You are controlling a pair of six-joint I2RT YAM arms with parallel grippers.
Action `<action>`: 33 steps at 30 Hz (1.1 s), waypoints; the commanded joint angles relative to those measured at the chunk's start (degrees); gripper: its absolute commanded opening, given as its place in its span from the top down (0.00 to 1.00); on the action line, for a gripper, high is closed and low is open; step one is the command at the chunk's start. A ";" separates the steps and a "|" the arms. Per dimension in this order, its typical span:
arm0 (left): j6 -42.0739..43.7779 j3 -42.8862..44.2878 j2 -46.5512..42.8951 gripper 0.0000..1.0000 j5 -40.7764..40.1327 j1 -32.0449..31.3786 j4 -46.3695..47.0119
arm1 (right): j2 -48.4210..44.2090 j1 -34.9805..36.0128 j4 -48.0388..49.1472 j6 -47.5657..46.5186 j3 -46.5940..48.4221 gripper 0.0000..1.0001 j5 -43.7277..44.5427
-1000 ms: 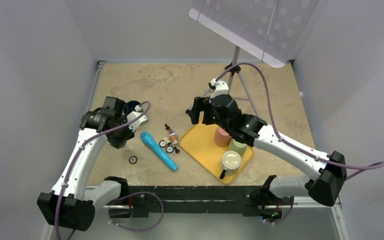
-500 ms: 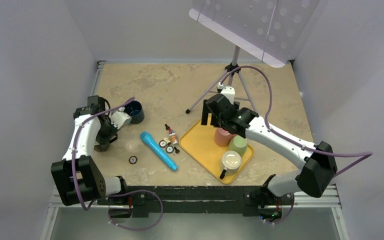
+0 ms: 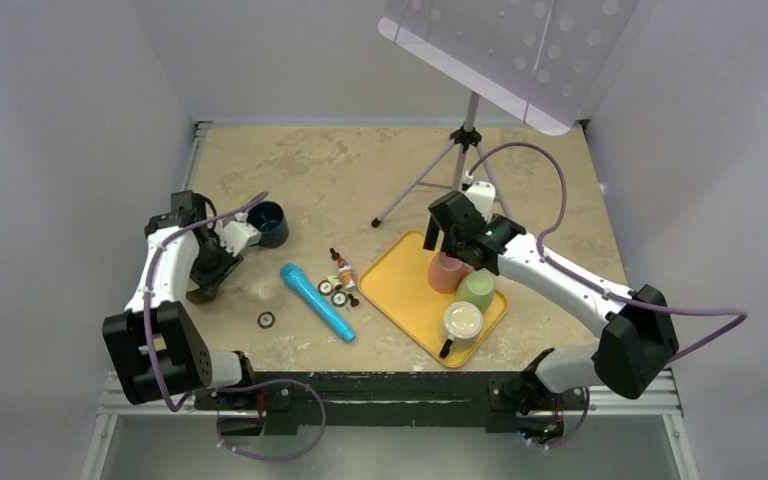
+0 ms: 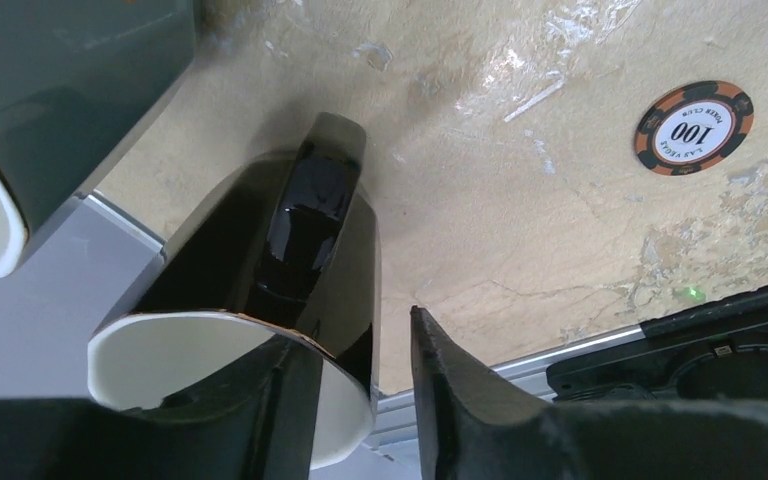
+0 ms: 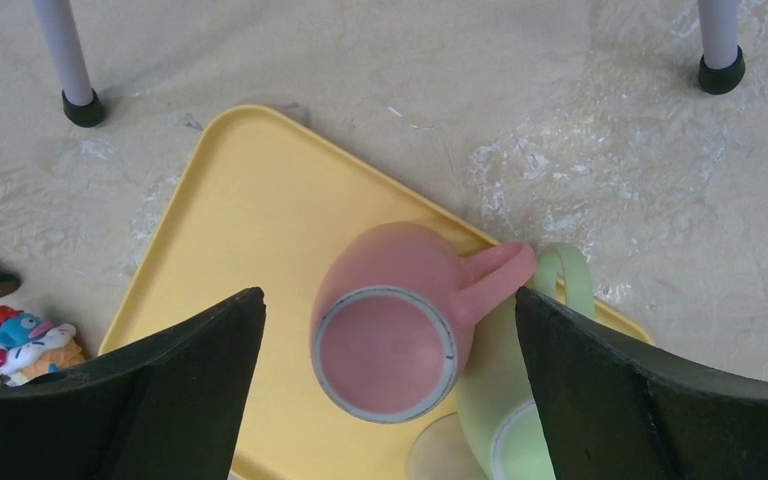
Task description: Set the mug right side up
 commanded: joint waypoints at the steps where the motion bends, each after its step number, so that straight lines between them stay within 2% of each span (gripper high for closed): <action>1: 1.38 1.43 -2.39 0.56 2.42 0.77 0.78 | -2.96 -1.73 3.75 2.69 -2.04 0.03 0.80; 5: 1.50 3.34 -4.59 0.47 3.37 0.76 -1.83 | -1.75 -2.33 6.93 0.72 -2.40 0.08 -2.08; 9: 1.97 4.86 -6.62 0.42 3.89 0.76 -3.94 | 1.08 -2.24 7.12 0.37 -1.76 0.16 -3.87; 18: 1.52 8.65 -9.15 0.39 6.80 0.66 -8.19 | 2.58 -0.62 10.70 -2.56 -1.96 0.47 -9.78; 23: 1.85 9.62 -10.41 0.39 7.69 0.64 -9.67 | 4.82 4.08 15.16 -5.12 0.05 0.55 -17.72; 26: 2.07 9.90 -10.71 0.39 7.50 0.68 -9.96 | 7.88 7.35 12.16 -6.77 5.36 0.52 -17.45; 29: 2.06 10.42 -10.91 0.39 8.61 0.68 -10.89 | 8.28 8.34 6.49 -6.53 10.45 0.38 -12.03; 33: 1.69 10.52 -11.04 0.39 9.45 0.68 -11.16 | 4.10 7.26 4.01 -5.18 11.65 0.18 -4.39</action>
